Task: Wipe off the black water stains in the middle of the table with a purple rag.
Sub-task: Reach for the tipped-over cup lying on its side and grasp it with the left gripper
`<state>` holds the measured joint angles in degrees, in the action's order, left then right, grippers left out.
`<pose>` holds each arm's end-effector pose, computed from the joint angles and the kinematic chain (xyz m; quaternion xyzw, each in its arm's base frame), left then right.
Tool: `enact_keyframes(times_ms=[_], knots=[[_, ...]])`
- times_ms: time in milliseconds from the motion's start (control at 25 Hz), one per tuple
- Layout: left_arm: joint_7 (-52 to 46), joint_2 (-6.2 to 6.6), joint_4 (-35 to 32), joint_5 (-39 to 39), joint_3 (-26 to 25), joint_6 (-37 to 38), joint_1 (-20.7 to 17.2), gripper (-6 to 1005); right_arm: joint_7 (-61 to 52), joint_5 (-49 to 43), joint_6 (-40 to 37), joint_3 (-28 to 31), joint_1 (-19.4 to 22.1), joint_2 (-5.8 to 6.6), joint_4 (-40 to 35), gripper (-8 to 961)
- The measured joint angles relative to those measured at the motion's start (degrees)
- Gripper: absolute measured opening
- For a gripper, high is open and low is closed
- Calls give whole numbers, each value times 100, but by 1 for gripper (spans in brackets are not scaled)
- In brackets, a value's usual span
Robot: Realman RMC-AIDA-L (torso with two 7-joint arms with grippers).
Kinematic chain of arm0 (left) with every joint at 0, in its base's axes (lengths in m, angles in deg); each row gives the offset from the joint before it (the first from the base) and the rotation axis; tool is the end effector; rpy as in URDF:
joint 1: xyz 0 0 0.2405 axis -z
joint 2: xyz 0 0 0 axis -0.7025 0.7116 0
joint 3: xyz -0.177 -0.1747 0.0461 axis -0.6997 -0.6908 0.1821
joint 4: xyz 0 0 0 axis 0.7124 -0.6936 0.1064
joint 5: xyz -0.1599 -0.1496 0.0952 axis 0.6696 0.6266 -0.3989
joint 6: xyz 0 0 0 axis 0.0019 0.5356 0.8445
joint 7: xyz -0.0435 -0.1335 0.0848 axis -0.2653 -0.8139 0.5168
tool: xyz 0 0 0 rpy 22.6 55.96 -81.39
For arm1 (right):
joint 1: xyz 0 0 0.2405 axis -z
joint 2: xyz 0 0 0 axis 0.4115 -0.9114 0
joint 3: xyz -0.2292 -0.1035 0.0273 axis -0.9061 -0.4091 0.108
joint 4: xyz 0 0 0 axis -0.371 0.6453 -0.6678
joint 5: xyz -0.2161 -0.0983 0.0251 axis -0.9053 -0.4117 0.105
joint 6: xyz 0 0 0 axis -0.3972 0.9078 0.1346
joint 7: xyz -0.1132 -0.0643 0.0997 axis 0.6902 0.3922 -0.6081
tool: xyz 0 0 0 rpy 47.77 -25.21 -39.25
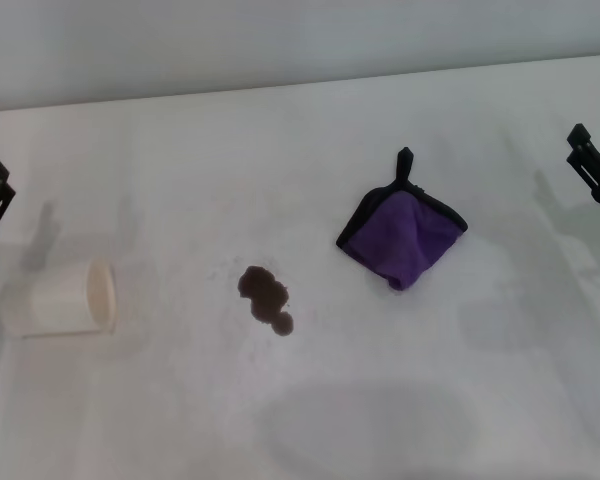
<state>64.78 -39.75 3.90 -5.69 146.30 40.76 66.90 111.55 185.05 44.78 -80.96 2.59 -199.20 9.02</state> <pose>-0.3595 0.3338 -0.0483 -0.6709 -0.3351 -0.3419 0.5663 0.4014 0.3010 -0.0076 -0.6639 0.3132 0.3124 0.6030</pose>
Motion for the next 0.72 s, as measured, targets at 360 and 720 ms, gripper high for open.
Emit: enact_keyframes(times_ms=[360, 720], knots=[[42, -10, -13, -1, -6, 53, -101, 880, 0, 20, -12, 0, 0, 0, 0, 870], [-18, -8, -74, 113, -3, 61, -23, 877, -2, 27, -4, 0, 0, 0, -55, 870]])
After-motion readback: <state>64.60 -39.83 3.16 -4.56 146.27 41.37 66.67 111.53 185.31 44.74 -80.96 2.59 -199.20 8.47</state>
